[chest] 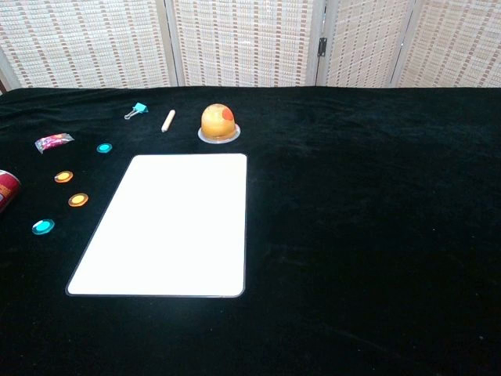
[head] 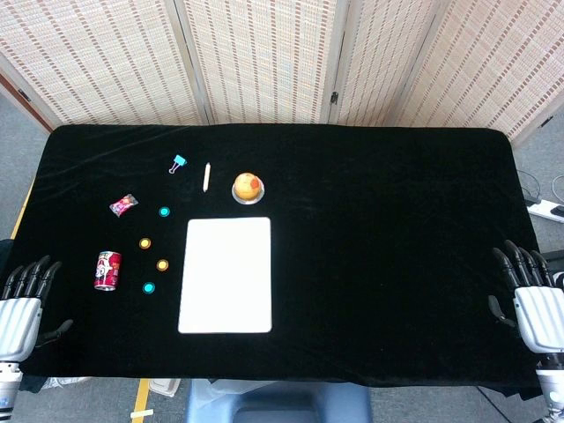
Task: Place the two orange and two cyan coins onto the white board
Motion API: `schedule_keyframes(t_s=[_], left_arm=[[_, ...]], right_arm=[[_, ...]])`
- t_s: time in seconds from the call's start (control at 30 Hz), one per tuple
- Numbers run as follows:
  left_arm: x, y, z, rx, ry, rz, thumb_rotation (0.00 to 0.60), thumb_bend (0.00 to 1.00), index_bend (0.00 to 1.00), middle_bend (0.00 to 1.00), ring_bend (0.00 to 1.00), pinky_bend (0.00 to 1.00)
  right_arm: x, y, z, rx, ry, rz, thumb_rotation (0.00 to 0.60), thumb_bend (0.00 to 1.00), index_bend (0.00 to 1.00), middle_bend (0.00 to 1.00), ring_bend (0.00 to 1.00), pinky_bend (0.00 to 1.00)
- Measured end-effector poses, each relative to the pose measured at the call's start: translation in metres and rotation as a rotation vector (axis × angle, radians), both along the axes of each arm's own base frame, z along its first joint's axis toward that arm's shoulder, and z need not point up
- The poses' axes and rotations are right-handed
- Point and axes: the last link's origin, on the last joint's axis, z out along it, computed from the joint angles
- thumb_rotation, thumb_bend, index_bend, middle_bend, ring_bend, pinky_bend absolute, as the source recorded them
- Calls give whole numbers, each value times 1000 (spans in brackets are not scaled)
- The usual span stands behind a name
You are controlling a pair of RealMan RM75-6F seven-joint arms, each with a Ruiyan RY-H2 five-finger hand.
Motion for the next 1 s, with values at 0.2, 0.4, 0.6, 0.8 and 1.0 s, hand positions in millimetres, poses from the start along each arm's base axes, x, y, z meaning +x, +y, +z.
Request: schedule_keyframes(t_s=[0.2,0.4,0.6,0.8,1.0], left_arm=[[0,1,0,5,-1,0,600,215,54,0,0,0],[1,4,1,5,-5,-15,600,227,60,0,0,0],[7,17,2,-5,-6,-52,600,238,96,23,4,0],[21,45,5,-9,-11,-133,600,289,236,94,46,0],[34,81,3,-51,-30,-196,600,351,294,141,72,0]], right_arm=[[2,-2,1,-3,0,10,600,467,0,0,4,0],[2,-2,3,-11,0,14,600,468,0,0,4,0],[4,0,7,-24,5,19,600,468,0,0,3,0],[7,0,12,-31,16,22,600,468,0,0,3,0],[10,1,14,-37,18,31,600,468,0,0,2,0]])
